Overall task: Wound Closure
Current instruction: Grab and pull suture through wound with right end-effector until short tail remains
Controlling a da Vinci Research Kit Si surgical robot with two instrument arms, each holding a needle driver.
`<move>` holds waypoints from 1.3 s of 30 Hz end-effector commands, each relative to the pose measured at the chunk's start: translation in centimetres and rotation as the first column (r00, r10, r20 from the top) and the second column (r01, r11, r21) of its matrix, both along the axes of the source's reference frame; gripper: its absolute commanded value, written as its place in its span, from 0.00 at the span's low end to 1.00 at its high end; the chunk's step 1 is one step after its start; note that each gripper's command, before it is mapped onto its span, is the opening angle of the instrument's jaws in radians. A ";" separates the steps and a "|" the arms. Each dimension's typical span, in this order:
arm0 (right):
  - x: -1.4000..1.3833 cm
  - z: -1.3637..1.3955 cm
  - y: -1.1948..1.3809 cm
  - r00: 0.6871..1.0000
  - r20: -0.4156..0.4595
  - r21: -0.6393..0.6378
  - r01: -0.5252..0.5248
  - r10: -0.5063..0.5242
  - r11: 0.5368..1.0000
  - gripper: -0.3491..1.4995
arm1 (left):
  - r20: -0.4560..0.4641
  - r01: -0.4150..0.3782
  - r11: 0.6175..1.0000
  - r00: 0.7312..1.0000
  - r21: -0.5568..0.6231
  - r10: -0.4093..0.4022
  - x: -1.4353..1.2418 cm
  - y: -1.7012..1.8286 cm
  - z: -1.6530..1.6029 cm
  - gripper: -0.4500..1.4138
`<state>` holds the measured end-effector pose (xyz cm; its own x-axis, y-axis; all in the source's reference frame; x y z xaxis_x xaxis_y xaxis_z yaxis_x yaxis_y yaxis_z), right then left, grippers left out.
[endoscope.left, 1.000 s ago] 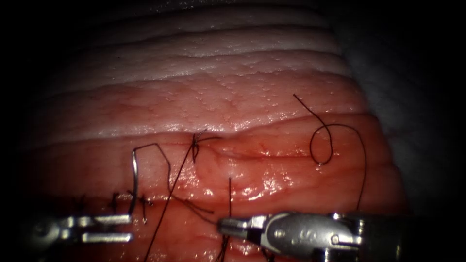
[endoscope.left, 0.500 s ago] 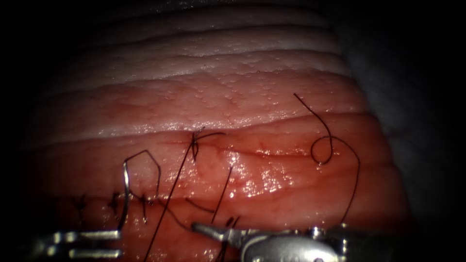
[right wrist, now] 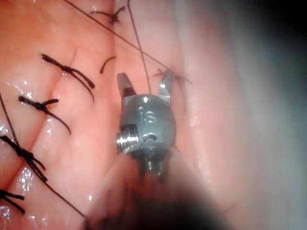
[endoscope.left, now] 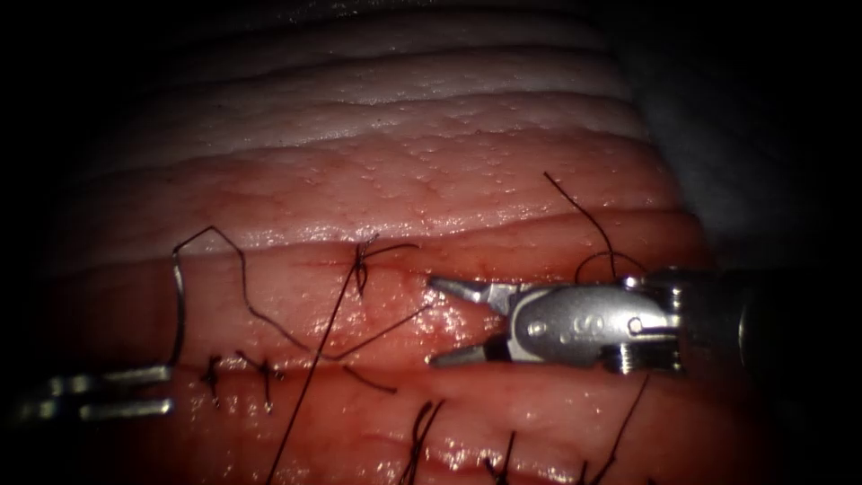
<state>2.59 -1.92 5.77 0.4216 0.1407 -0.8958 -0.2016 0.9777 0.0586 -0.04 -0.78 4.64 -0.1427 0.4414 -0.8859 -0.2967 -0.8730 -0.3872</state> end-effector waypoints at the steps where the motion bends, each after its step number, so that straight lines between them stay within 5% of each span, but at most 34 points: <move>1: 0.07 0.18 0.04 1.000 0.005 -0.004 0.004 -0.004 1.000 0.89 | 0.002 -0.003 1.000 1.000 0.000 0.003 -0.06 -0.01 0.07 0.00; 7: 0.12 0.47 0.03 0.998 0.049 0.001 0.042 -0.042 0.999 0.68 | 0.004 0.000 1.000 1.000 -0.001 0.001 -0.06 -0.01 0.07 0.00; 13: 0.17 0.53 -0.01 0.998 0.052 -0.004 0.046 -0.046 0.999 0.66 | 0.009 0.001 1.000 1.000 -0.002 -0.001 -0.08 0.00 0.08 0.00; 14: 0.18 0.53 -0.01 0.997 0.049 -0.002 0.052 -0.052 0.999 0.54 | 0.009 0.001 1.000 1.000 -0.002 -0.001 -0.08 0.00 0.08 0.00; 16: 0.18 0.52 -0.03 0.996 0.052 0.005 0.066 -0.066 0.998 0.00 | 0.009 0.001 1.000 1.000 -0.002 -0.001 -0.08 0.00 0.08 0.00; 27: 0.03 0.18 -0.30 0.994 0.070 0.170 0.069 -0.081 0.983 0.00 | 0.009 0.001 1.000 1.000 -0.001 -0.001 -0.07 0.05 0.21 0.00; 39: 0.35 -0.94 -1.09 0.994 0.022 0.188 0.105 -0.111 0.976 0.00 | 0.008 0.001 1.000 1.000 -0.003 -0.001 -0.06 0.07 0.32 0.00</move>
<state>2.83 -2.97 4.81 0.4753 0.2592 -0.8408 -0.1057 0.9655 0.2379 -0.05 -0.70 4.90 -0.1356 0.4392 -0.8881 -0.2952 -0.8736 -0.3869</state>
